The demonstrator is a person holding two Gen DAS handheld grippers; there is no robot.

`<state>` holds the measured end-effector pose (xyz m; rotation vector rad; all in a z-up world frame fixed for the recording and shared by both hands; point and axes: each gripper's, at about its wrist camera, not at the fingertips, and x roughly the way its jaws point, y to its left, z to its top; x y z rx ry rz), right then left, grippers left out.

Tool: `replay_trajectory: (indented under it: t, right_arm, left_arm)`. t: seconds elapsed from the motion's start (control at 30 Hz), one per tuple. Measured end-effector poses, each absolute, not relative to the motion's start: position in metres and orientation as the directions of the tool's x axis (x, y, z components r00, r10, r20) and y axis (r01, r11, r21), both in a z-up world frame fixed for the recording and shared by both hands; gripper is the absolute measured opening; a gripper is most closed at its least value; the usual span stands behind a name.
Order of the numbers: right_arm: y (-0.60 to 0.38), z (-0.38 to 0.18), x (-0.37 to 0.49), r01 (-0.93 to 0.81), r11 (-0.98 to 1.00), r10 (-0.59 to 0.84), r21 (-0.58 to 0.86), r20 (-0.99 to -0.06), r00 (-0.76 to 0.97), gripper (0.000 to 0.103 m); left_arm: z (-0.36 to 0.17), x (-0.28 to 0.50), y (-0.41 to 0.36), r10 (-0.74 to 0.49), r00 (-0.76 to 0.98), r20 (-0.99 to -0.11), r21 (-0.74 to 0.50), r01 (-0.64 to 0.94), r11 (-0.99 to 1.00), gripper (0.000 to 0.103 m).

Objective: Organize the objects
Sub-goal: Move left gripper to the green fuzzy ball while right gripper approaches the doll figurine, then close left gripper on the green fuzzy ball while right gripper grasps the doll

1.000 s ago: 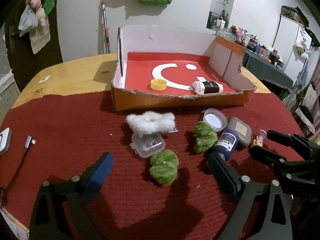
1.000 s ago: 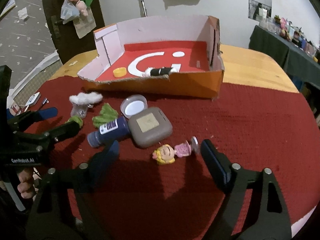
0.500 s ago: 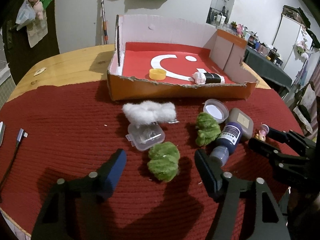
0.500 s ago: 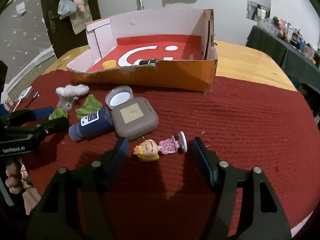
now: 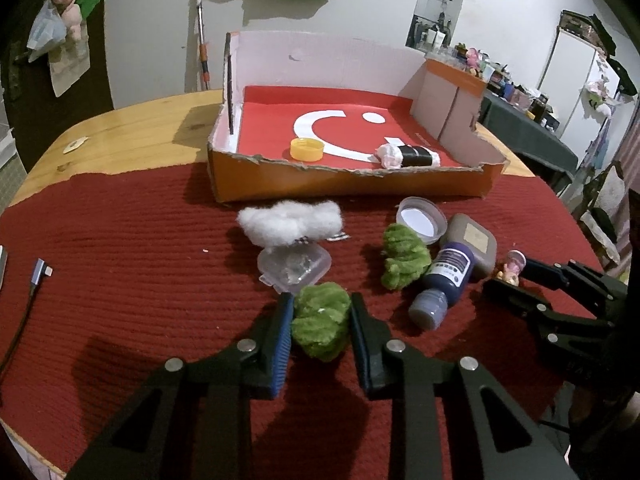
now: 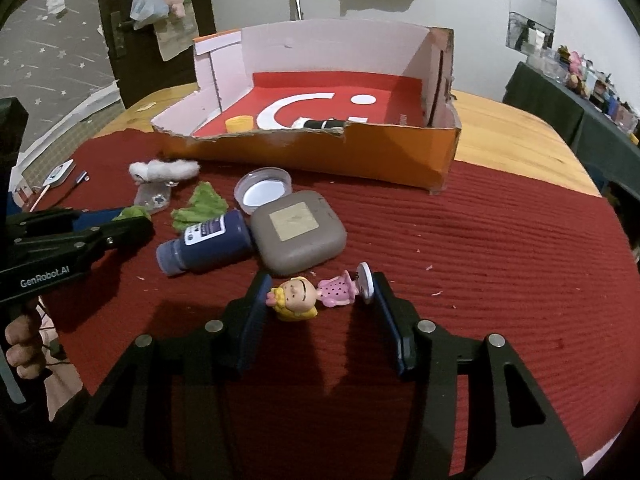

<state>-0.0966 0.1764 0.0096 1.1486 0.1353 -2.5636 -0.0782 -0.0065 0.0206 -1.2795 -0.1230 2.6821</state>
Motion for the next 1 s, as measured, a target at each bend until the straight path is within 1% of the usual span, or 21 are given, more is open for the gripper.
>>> replay_trajectory:
  t: [0.53,1.0]
  right_arm:
    - [0.167,0.035,-0.095,0.377,-0.92,-0.34,0.105,-0.692,-0.637,0.048]
    - [0.162,0.034,-0.097,0.386,-0.916,-0.346,0.107,-0.698,-0.628,0.048]
  left_arm:
    - [0.043,-0.066,0.001,0.215,-0.658,-0.722,-0.142,-0.164,-0.976,0.028]
    - [0.045,-0.067,0.003,0.223,-0.659,-0.719,-0.143,-0.174,-0.974,0.028]
